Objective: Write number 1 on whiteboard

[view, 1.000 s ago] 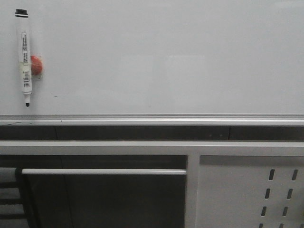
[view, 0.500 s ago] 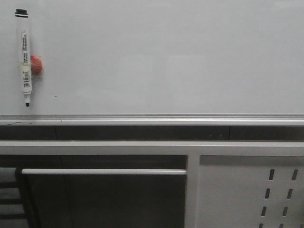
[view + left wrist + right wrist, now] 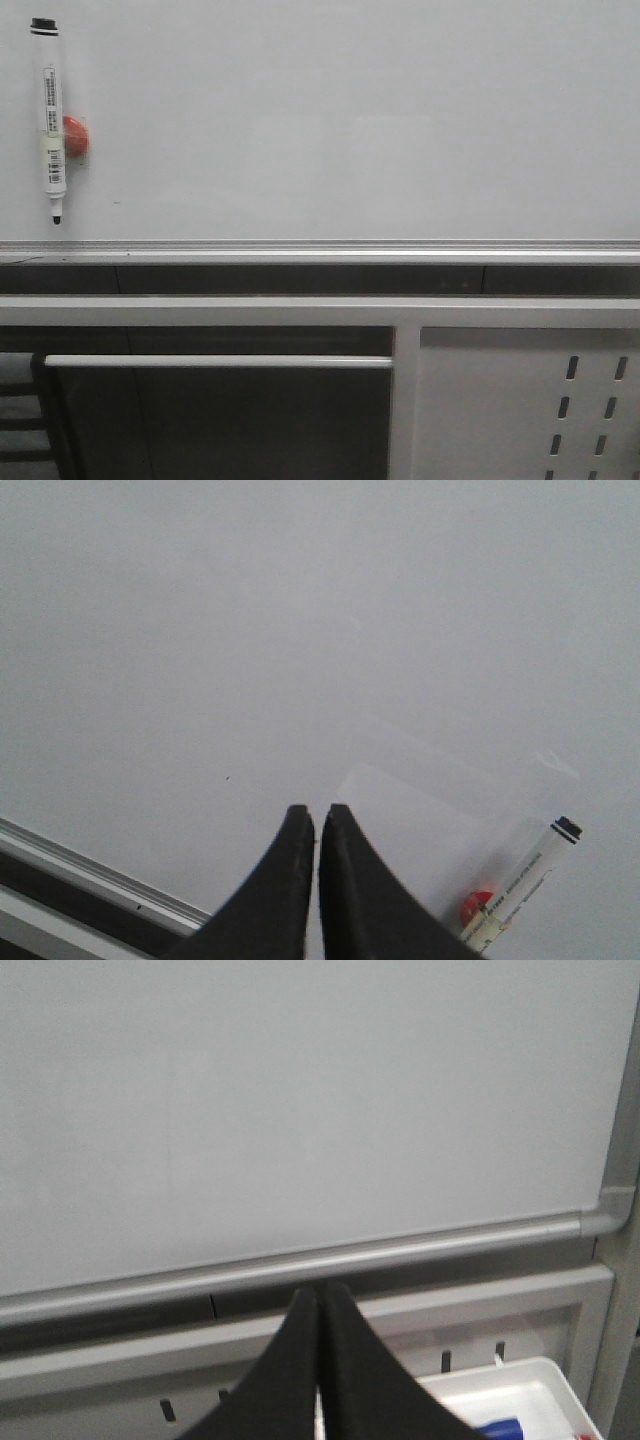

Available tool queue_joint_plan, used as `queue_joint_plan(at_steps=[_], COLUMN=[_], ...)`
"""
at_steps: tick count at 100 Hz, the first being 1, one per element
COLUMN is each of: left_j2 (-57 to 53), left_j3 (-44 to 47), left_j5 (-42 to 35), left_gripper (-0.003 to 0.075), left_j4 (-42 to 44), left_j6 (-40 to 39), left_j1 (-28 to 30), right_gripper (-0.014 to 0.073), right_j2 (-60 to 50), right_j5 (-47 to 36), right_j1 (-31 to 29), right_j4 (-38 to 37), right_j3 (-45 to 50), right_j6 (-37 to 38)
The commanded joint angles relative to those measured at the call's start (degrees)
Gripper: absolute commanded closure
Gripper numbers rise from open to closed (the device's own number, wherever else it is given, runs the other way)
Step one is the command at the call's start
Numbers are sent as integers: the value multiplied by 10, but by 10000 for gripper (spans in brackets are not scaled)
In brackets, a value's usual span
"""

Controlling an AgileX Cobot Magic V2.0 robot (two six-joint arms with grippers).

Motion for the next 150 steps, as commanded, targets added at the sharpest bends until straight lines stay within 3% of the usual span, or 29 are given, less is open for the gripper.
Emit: queue_joint_plan(at_steps=[1,10,20,25,71,78,85,91,114,134,150], left_j2=[-16,-16,-16,-16,-16,-16,-16,-15,15,66,113], left_j3=[12,12,12,12,10,1,-15,-38,-132,-173,-177], left_j5=[-46,-61,-71,-73,-86,-86,-61,3,202,279,276], left_gripper=[738,738,738,738,738,738,738,738,738,738,738], left_j4=[-10,-10,-10,-14,-84,-96,-74,-21,71,61,-33], left_j6=[-5,-5,-5,-5,-5,-5,-3,0,2,81,189], left_j1=[1,1,1,1,1,0,-1,-3,-3,-3,-3], right_gripper=[665,665,665,665,665,665,664,664,665,665,665], right_j2=[-12,-12,-12,-12,-12,-12,-11,-10,-6,-6,-6], right_j5=[-105,-199,-304,-325,-338,-299,-205,-111,8,105,121], right_j1=[-3,-3,-3,-3,-3,-3,-3,-3,-3,-3,-3], right_j4=[1,7,64,70,70,70,70,70,70,70,94], right_j3=[16,16,16,16,15,6,-22,-57,-140,-174,-174], right_j6=[-1,1,86,90,124,134,134,134,132,123,122])
